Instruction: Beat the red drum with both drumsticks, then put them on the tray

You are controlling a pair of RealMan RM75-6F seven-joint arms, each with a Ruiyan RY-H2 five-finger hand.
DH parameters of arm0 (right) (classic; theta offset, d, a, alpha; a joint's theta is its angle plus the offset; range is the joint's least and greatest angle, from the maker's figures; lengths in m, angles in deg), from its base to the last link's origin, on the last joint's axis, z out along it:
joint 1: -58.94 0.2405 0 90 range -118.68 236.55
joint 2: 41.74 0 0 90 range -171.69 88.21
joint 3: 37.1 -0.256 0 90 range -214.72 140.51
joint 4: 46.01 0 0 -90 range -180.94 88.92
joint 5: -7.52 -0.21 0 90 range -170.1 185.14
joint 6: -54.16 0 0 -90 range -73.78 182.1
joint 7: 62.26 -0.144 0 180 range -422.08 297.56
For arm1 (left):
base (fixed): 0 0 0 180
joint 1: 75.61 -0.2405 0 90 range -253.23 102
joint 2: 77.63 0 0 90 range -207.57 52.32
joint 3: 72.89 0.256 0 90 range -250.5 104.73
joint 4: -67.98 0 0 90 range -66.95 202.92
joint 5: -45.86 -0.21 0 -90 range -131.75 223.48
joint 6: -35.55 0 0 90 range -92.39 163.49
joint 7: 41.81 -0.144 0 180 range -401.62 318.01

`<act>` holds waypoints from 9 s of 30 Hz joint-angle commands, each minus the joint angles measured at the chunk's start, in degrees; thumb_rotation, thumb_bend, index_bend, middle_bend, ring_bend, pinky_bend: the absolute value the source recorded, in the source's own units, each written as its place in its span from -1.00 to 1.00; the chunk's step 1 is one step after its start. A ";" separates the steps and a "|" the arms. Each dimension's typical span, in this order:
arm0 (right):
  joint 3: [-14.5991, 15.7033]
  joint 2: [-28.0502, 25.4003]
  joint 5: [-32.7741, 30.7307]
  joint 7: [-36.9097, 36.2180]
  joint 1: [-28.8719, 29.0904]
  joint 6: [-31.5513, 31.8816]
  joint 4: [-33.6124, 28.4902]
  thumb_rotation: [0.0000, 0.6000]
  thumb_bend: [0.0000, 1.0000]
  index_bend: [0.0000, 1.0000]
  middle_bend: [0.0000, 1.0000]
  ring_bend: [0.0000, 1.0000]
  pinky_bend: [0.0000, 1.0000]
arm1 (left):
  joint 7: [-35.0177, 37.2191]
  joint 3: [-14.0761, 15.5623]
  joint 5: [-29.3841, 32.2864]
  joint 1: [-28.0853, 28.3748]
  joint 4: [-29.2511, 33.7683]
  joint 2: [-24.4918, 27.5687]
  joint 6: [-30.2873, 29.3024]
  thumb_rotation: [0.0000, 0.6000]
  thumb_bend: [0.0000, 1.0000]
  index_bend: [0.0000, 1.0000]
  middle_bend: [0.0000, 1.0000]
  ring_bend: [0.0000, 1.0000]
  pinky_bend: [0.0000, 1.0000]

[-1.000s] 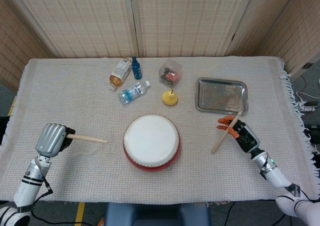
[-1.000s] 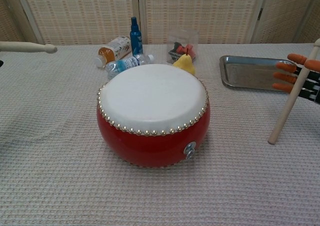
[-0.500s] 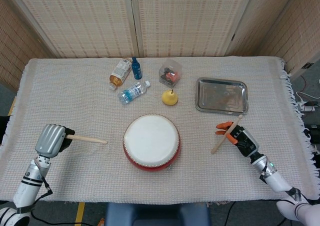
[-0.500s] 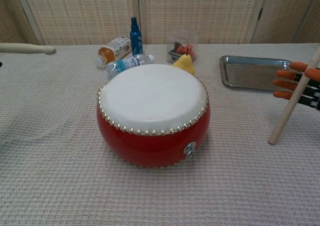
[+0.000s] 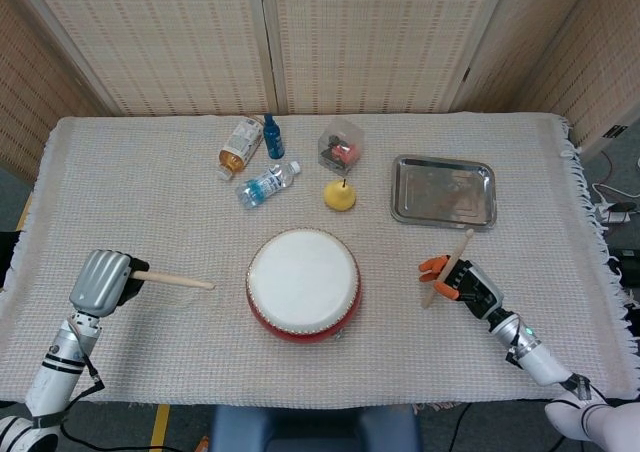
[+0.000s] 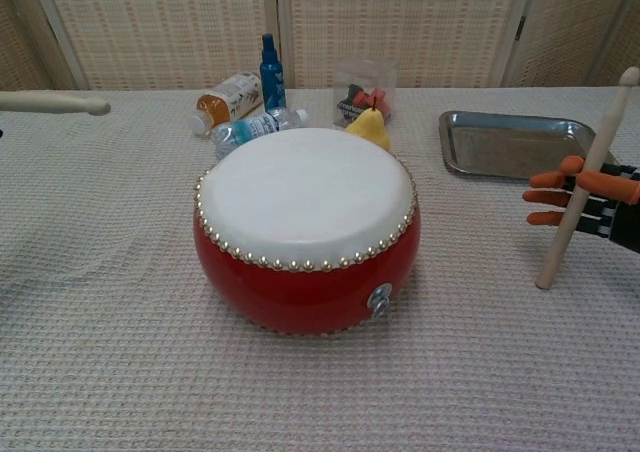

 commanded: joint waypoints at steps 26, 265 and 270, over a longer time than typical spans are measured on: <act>0.91 2.54 -0.59 6.34 1.68 -3.50 -1.06 1.00 -0.51 0.61 0.30 0.00 0.04 | 1.17 0.48 -0.31 0.06 -1.18 -0.39 0.66 1.00 0.66 1.00 1.00 1.00 1.00; -13.46 -20.85 -52.04 150.40 30.80 -23.37 -51.89 1.00 0.87 1.00 1.00 1.00 1.00 | -30.05 -2.06 23.32 18.32 2.95 -13.23 14.97 1.00 0.67 1.00 1.00 1.00 1.00; -10.35 -17.67 -54.99 154.12 31.92 -25.77 -48.08 1.00 0.87 1.00 1.00 1.00 1.00 | -27.63 -3.68 20.94 16.83 6.53 -9.71 11.17 1.00 0.67 1.00 1.00 1.00 1.00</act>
